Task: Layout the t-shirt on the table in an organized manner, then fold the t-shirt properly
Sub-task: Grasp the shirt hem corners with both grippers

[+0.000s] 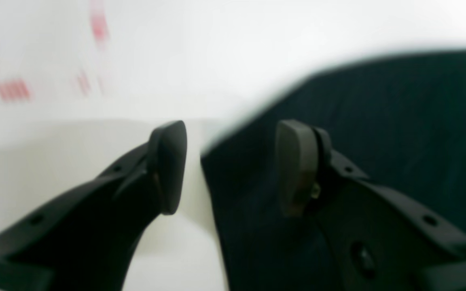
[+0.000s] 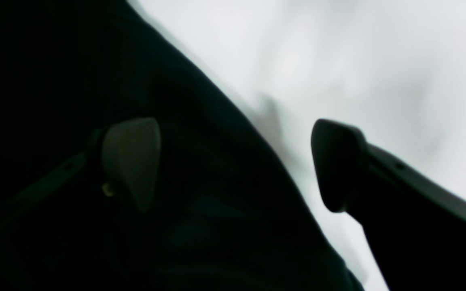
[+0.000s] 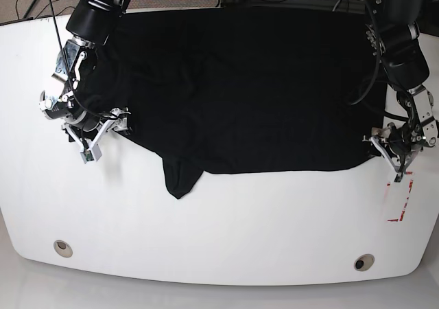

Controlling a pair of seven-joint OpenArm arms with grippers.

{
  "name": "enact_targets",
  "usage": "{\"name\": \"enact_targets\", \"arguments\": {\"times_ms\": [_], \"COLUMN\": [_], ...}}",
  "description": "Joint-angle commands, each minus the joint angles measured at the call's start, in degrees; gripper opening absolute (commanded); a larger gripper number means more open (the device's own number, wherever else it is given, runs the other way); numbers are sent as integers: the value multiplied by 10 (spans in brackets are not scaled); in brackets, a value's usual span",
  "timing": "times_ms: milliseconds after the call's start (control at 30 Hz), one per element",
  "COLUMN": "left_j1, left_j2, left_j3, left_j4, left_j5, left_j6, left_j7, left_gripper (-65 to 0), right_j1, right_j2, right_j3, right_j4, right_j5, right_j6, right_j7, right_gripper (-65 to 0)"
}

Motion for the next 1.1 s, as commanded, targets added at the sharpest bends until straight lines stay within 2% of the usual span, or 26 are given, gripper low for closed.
{"name": "enact_targets", "arguments": {"times_ms": [0, 267, 800, 867, 1067], "left_j1": [-6, 19, 15, 15, 14], "left_j2": [-10, -5, 48, 48, 48], "left_j3": [-2, -2, 4, 4, 4], "left_j4": [9, 9, 10, 10, 10], "left_j5": [-9, -9, -9, -9, -9], "left_j6": [-1, -1, -1, -1, -1], "left_j7": [-12, -13, -12, -13, -17], "left_gripper": [-318, -318, -322, -354, -589], "right_j1": [11, 15, 19, 24, 32], "right_j2": [9, 16, 21, 21, 16], "right_j3": [2, 2, 1, 1, 1], "right_j4": [13, 14, 14, 14, 13], "right_j5": [5, 5, 5, 5, 5], "right_j6": [0, 0, 0, 0, 0], "right_j7": [10, 10, 10, 10, 10], "right_gripper": [-90, -90, -90, -90, -87]}}
